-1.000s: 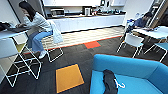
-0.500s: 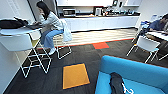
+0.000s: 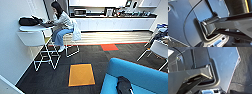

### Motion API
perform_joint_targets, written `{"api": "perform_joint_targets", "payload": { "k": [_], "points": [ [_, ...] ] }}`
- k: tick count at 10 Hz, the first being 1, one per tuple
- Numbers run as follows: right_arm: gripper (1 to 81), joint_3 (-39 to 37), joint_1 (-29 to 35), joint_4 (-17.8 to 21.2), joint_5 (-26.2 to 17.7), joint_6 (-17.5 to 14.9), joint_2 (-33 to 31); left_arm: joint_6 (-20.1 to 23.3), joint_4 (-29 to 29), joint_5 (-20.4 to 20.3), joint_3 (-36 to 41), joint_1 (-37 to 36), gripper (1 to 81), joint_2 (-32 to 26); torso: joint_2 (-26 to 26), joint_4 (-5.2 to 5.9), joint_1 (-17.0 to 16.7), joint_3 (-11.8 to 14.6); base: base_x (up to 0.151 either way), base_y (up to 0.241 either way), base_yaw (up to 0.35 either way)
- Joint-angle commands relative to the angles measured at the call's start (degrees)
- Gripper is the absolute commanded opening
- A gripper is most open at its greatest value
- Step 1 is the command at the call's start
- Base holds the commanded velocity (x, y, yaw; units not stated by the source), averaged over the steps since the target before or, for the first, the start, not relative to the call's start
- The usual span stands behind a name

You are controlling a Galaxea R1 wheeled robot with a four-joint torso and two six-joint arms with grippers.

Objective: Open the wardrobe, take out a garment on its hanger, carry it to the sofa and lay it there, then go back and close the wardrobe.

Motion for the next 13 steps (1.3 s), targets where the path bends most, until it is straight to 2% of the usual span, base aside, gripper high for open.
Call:
{"api": "perform_joint_targets", "payload": {
  "k": [1, 6, 7, 10, 11, 13],
  "points": [
    [81.1, 0.36, 0.74, 0.03, -4.01, -0.3, 0.53, 0.24, 1.06, 1.74, 0.03, -0.84, 81.1, 0.36, 0.0, 0.0, 0.0, 0.0, 0.0, 0.0, 0.286],
    [81.1, 0.01, 0.74, -0.14, -4.01, -0.3, 0.45, 0.06, 0.8, 1.82, -3.66, -0.15, 81.1, 2.99, 0.0, 0.0, 0.0, 0.0, 0.0, 0.0, 0.287],
    [81.1, 0.01, 0.74, -0.14, -4.01, -0.3, 0.45, 0.06, 0.53, 1.82, -4.19, 0.03, 81.1, 3.35, 0.0, 0.0, 0.0, 2.24, 0.0, 0.0, 0.287],
    [81.1, -0.17, 0.66, -0.14, -4.01, -0.3, 0.27, -0.11, 0.36, 1.82, -4.19, 0.56, 81.1, 3.53, 0.0, 0.0, 0.02, 4.64, 0.0, 0.0, 0.286],
    [81.1, -0.17, 0.57, -0.14, -4.01, -0.3, 0.18, -0.29, 0.36, 1.82, -4.19, 0.57, 81.1, 3.53, -0.02, 0.0, 0.0, 3.06, 0.0, 0.0, 0.279],
    [81.1, -0.17, 0.57, -0.14, -4.01, -0.3, -0.08, -0.46, 0.36, 1.82, -4.19, 0.65, 81.1, 3.53, -0.05, 0.0, -0.01, 3.98, 0.0, 0.0, 0.279]
  ]
}}
